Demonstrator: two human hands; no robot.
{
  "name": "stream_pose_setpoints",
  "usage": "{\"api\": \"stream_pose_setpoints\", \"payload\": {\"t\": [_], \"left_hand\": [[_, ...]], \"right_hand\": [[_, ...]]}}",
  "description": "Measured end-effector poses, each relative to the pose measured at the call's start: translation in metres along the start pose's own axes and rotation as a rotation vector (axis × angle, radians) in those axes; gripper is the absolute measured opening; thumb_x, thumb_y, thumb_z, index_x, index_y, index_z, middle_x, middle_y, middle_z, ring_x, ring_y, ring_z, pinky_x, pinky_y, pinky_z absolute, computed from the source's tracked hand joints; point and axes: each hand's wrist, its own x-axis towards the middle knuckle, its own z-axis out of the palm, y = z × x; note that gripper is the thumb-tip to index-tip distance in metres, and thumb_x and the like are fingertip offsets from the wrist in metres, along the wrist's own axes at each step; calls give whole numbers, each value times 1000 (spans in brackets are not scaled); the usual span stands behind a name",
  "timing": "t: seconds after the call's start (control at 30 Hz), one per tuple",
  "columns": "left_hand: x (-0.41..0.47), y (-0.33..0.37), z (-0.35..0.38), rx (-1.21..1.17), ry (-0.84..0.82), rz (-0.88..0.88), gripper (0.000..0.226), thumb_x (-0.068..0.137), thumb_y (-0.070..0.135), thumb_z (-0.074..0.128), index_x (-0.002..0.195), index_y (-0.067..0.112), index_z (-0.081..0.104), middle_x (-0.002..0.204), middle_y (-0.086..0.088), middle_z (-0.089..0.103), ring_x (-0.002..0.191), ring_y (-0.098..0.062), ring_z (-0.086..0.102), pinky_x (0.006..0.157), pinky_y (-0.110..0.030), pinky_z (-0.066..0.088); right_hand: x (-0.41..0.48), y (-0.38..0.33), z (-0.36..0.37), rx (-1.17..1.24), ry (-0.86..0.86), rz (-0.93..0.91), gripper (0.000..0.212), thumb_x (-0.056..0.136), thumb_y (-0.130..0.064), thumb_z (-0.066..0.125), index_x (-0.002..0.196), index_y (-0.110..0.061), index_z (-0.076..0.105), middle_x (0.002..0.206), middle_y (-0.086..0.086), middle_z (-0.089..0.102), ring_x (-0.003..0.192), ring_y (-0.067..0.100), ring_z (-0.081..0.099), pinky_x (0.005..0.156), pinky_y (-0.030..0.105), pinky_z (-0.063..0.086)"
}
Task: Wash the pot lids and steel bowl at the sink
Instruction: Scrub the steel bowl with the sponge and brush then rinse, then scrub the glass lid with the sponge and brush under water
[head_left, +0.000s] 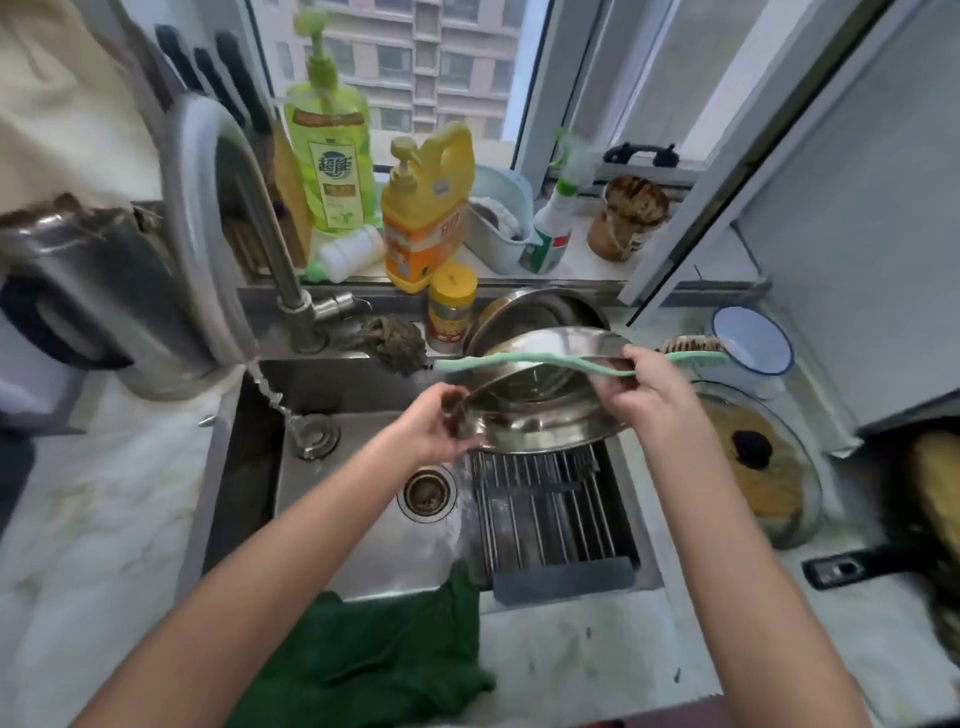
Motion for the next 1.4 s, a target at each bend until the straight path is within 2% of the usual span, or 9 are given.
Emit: {"api": "stream_pose_setpoints", "payload": {"t": [0.1, 0.3, 0.5, 0.63, 0.77, 0.93, 1.17, 1.3, 1.4], "left_hand": [[11, 3, 17, -51, -10, 12, 19, 97, 24, 47, 85, 11, 52, 85, -12, 58, 74, -21, 57, 68, -32, 55], [33, 13, 34, -91, 15, 73, 16, 95, 22, 50, 87, 11, 58, 92, -13, 59, 81, -22, 60, 78, -32, 53], [39, 16, 34, -73, -2, 89, 17, 89, 12, 38, 76, 8, 49, 86, -13, 55, 81, -25, 56, 94, -38, 47], [43, -1, 36, 51, -54, 119, 25, 91, 23, 32, 87, 11, 54, 94, -11, 61, 94, -26, 56, 107, -41, 36], [60, -25, 16, 320, 11, 283, 45, 96, 29, 46, 137, 14, 36, 130, -8, 53, 117, -34, 56, 104, -43, 39], [74, -36, 0, 1053, 389, 461, 33, 86, 38, 60, 113, 20, 54, 97, -3, 67, 75, -29, 70, 73, -40, 58], [94, -48, -11, 760, 408, 302, 26, 98, 16, 44, 76, 6, 56, 91, -24, 68, 73, -41, 70, 72, -51, 59], [87, -55, -10, 712, 400, 245, 25, 98, 14, 44, 78, 2, 53, 90, -28, 67, 76, -44, 69, 76, -55, 57], [67, -54, 4, 637, 356, 189, 18, 99, 9, 46, 101, -7, 55, 99, -27, 65, 84, -46, 68, 58, -46, 60]], "right_hand": [[25, -8, 8, 20, -26, 46, 17, 103, -8, 36, 95, 4, 45, 121, 25, 58, 116, 37, 59, 101, 47, 45], [59, -29, 31, -36, -133, 74, 11, 98, 2, 42, 106, 5, 48, 113, 16, 63, 98, 31, 68, 82, 49, 54], [63, -32, 50, -143, -214, 56, 21, 102, -4, 37, 84, 2, 46, 51, 18, 62, 57, 31, 67, 100, 53, 40], [82, -27, 39, -185, -258, 79, 18, 103, -11, 40, 92, 0, 50, 97, 24, 64, 113, 36, 60, 98, 51, 45], [98, -20, 31, -199, -302, 79, 20, 103, -15, 40, 98, 0, 53, 85, 23, 67, 104, 35, 63, 85, 48, 50], [105, -7, 35, -252, -326, 73, 30, 105, -27, 35, 104, -2, 52, 124, 25, 59, 122, 36, 55, 85, 44, 51], [80, -32, -16, -736, -245, -37, 21, 105, -16, 32, 101, -6, 50, 84, 9, 62, 34, 4, 39, 32, 14, 29], [75, -71, -86, -1694, 217, -550, 18, 90, -15, 55, 103, -8, 67, 85, 10, 63, 66, 22, 57, 53, 25, 39], [93, -85, -137, -1892, 618, -496, 37, 90, -12, 55, 125, 0, 52, 123, 23, 51, 105, 35, 57, 79, 36, 48]]}}
